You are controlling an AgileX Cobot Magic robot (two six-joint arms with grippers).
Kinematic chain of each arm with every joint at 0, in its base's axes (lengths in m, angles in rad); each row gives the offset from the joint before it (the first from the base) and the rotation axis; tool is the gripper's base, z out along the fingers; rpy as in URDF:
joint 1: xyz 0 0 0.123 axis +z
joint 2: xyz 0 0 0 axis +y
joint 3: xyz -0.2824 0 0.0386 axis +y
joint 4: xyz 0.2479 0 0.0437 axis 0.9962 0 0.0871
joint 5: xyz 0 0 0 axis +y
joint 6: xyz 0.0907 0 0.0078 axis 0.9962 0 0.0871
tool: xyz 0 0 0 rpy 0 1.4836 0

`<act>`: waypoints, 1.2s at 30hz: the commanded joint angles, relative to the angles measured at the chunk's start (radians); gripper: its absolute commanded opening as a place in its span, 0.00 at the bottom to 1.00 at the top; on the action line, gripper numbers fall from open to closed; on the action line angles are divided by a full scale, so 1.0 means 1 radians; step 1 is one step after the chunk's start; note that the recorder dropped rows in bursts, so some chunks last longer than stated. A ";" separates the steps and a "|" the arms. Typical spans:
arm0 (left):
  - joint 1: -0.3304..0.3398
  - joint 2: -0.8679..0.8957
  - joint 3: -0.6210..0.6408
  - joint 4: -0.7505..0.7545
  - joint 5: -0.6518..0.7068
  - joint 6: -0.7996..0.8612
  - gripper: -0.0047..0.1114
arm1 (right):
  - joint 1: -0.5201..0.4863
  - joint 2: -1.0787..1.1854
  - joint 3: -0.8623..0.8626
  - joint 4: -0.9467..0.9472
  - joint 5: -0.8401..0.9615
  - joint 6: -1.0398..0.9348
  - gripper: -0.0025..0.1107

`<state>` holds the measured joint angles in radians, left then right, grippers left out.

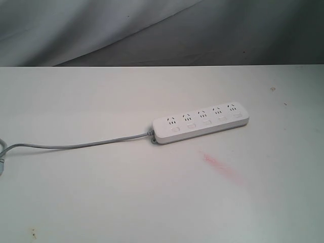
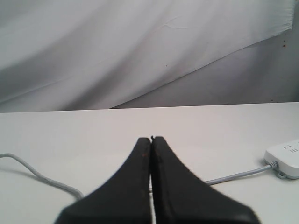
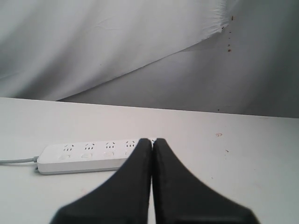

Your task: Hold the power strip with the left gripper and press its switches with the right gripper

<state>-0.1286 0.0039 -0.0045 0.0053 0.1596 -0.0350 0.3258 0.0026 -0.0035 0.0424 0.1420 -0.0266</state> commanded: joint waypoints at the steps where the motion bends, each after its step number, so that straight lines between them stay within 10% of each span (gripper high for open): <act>1: 0.002 -0.004 0.004 0.001 0.000 -0.009 0.04 | -0.009 -0.003 0.004 0.007 -0.012 -0.011 0.02; 13: 0.002 -0.004 0.004 0.001 0.000 -0.009 0.04 | -0.187 -0.003 0.004 0.007 -0.012 -0.010 0.02; 36: 0.002 -0.004 0.004 0.001 -0.002 -0.009 0.04 | -0.154 -0.003 0.004 0.007 -0.012 -0.010 0.02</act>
<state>-0.1286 0.0039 -0.0045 0.0053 0.1596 -0.0350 0.1673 0.0026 -0.0035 0.0442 0.1399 -0.0266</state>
